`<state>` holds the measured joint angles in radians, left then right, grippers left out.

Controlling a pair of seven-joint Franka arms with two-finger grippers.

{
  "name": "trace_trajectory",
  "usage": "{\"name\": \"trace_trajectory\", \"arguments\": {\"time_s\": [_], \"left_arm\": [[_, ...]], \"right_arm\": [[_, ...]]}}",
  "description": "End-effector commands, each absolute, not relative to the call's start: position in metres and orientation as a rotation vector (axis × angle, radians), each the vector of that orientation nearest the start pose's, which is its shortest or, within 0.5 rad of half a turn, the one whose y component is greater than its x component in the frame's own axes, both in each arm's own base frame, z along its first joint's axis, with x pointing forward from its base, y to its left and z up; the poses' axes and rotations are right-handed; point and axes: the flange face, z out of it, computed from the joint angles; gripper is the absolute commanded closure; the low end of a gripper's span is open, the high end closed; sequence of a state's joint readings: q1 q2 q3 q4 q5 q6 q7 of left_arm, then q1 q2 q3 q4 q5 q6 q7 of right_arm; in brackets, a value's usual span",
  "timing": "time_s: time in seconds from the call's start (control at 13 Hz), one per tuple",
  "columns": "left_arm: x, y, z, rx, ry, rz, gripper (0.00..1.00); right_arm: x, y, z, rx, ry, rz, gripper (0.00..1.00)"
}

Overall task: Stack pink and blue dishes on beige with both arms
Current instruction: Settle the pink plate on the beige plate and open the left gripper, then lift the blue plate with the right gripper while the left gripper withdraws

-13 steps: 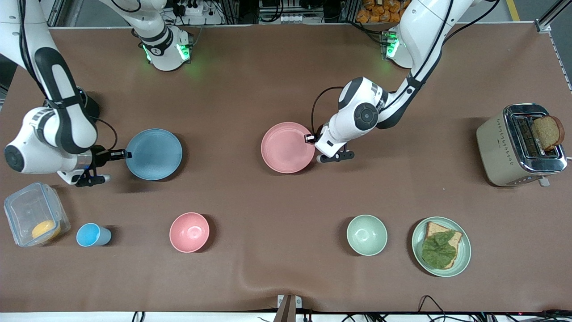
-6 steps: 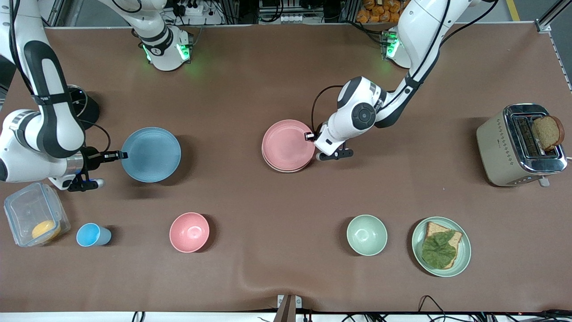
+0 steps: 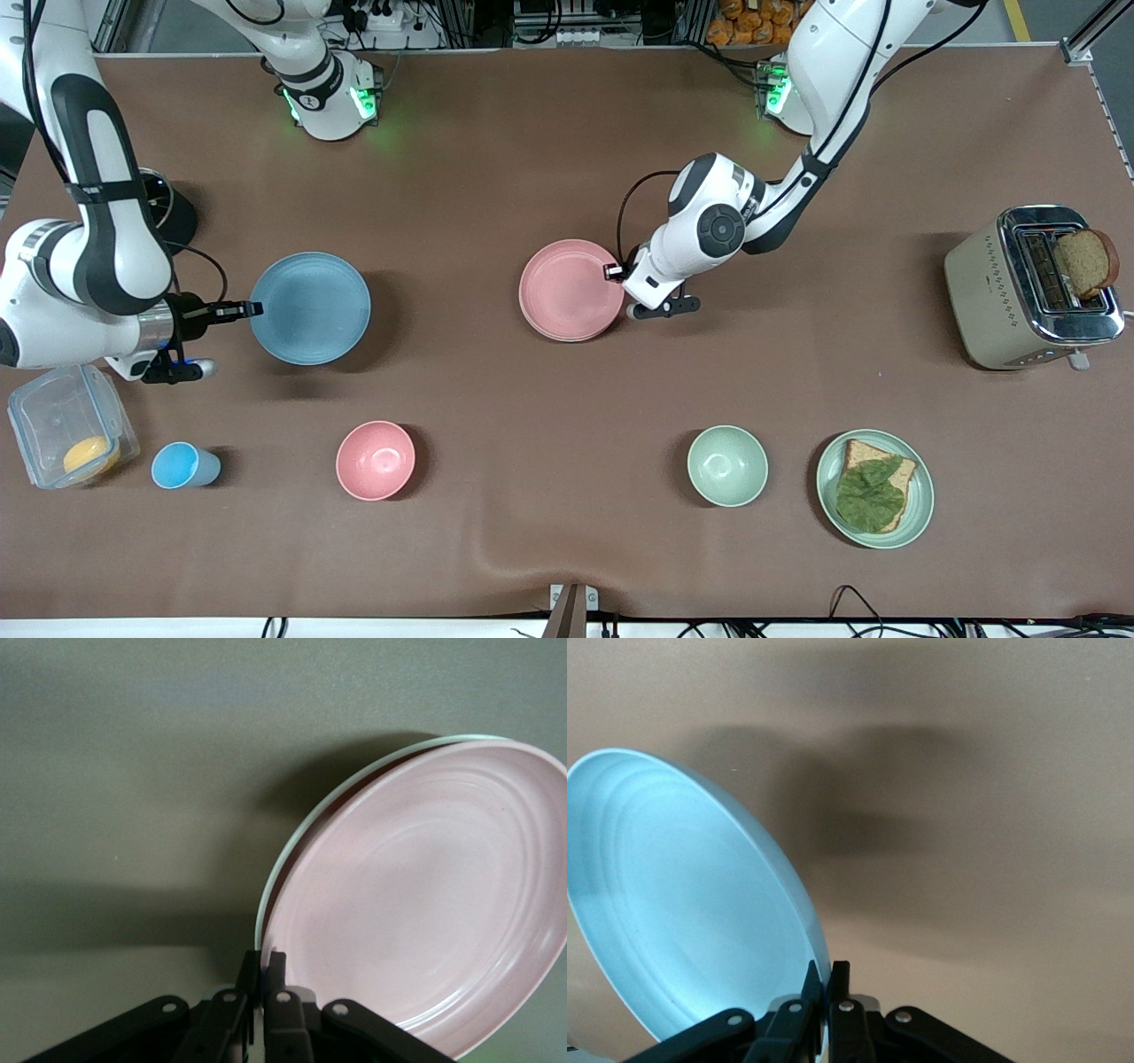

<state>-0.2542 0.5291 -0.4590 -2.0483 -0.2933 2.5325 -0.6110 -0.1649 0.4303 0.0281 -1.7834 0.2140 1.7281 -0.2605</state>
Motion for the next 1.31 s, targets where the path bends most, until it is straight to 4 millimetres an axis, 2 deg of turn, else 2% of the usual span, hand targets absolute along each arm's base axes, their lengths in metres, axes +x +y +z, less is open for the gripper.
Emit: {"name": "trace_trajectory", "arguments": {"time_s": [0.0,0.08,0.23,0.31,0.46,0.62,0.85,1.08,1.15,1.23], "left_arm": [[0.455,-0.387,0.201,-3.4,-0.369,0.419,0.51],[0.455,-0.388,0.201,-3.401,-0.368,0.42,0.01],[0.461,-0.385,0.212,-3.412,-0.381,0.386,0.0],[0.469,-0.38,0.229,-3.424,-0.385,0.344,0.0],[0.488,-0.358,0.283,-3.433,-0.402,0.264,0.0],[0.52,-0.311,0.337,-3.377,-0.363,0.156,0.0],[0.551,-0.266,0.412,-3.185,-0.195,0.002,0.0],[0.574,-0.231,0.486,-3.083,-0.245,0.028,0.0],[0.578,-0.223,0.51,-3.079,-0.268,0.028,0.0],[0.584,-0.207,0.526,-3.073,-0.306,0.027,0.0]], "right_arm": [[0.597,-0.055,0.293,-2.76,-0.018,0.627,1.0],[0.599,-0.051,0.299,-2.751,0.001,0.626,1.0],[0.602,-0.04,0.306,-2.736,0.019,0.644,1.0],[0.603,-0.033,0.307,-2.741,0.026,0.649,1.0],[0.605,-0.011,0.308,-2.756,0.027,0.663,1.0],[0.605,0.014,0.31,-2.773,0.046,0.681,1.0],[0.603,0.074,0.312,-2.782,0.065,0.708,1.0],[0.593,0.144,0.309,-2.757,0.077,0.751,1.0],[0.589,0.16,0.304,-2.758,0.07,0.765,1.0],[0.585,0.18,0.296,-2.725,0.06,0.784,1.0]]}}
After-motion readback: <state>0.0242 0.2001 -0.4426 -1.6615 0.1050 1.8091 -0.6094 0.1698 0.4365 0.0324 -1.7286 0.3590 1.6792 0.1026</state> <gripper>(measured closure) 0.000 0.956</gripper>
